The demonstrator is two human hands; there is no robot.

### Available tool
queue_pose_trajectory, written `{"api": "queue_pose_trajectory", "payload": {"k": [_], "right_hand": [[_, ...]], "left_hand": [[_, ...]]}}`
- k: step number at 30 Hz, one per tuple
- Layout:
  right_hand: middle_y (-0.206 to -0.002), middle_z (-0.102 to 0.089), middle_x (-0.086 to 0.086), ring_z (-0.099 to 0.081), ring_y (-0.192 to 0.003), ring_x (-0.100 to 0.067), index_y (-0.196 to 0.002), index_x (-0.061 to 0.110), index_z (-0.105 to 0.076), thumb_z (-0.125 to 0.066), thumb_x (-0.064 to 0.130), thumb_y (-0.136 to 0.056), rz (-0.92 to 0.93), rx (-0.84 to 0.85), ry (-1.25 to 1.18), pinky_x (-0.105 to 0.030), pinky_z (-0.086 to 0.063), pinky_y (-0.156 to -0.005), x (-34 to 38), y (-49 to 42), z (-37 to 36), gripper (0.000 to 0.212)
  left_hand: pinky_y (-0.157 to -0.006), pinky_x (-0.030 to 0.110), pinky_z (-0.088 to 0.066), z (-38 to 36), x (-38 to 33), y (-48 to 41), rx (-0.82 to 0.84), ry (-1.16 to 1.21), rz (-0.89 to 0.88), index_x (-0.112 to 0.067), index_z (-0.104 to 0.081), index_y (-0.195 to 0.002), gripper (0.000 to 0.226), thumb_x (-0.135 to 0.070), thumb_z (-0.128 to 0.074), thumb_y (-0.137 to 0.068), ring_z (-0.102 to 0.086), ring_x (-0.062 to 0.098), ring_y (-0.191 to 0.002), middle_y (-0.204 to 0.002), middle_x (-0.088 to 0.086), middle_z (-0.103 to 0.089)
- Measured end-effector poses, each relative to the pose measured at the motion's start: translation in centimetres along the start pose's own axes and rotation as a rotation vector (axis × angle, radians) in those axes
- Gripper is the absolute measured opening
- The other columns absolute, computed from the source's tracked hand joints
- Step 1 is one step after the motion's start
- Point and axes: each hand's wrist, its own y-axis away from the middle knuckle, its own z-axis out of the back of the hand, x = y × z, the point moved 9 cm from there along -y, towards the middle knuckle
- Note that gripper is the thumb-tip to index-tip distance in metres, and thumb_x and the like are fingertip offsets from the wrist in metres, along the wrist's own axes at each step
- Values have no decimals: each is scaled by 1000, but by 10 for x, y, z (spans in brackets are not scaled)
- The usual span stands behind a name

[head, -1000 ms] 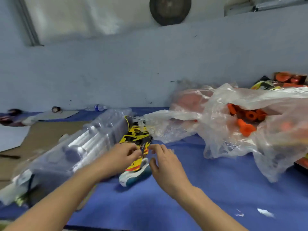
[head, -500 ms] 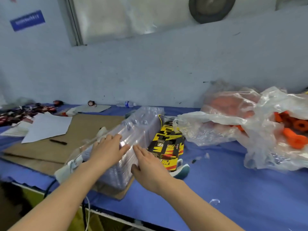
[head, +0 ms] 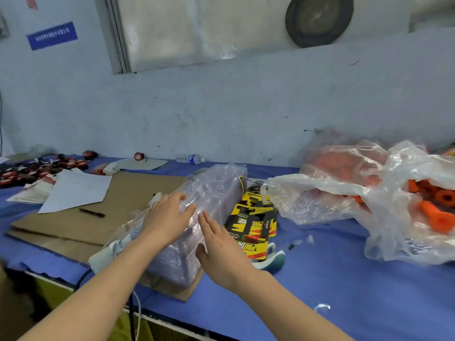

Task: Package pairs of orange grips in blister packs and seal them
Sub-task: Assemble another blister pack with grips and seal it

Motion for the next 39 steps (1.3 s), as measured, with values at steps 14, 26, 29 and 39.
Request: {"api": "queue_pose_trajectory", "payload": {"k": [14, 26, 29, 39], "right_hand": [[-155, -31, 11, -29, -139, -4, -152, 27, -26, -43, 22, -99, -137, -254, -523, -15, -23, -107, 2, -13, 57, 56], [-154, -33, -13, -33, -141, -30, -150, 14, -33, -51, 25, -97, 136, -929, 405, -48, -23, -117, 55, 73, 275, 57], [-155, -31, -16, -26, -145, -34, -150, 14, -34, -40, 36, -101, 89, -934, 773, -59, -13, -118, 63, 105, 318, 54], [-98, -59, -6, -59, -98, -24, -115, 17, -68, -42, 44, -101, 160, -564, 929, -51, -19, -119, -4, 187, 335, 41]], "left_hand": [[-92, 44, -50, 67, -6, 7, -301, 353, -77, -28, -51, -125, 41, -56, -47, -96, -54, 17, -111, -128, 0, -53], [-87, 36, -57, 105, -56, 33, 257, 1350, -257, -27, -74, -102, 25, -33, -52, -94, -70, 19, -93, -116, 5, -69], [-101, 44, -46, 66, -72, 49, 691, 1678, -73, -13, -65, -123, 39, -27, -33, -105, -60, 36, -113, -128, 18, -58], [-94, 40, -40, -54, -185, 119, 1400, 1602, -186, -13, -63, -117, 23, -26, -53, -101, -57, 29, -108, -118, 11, -62]]}}
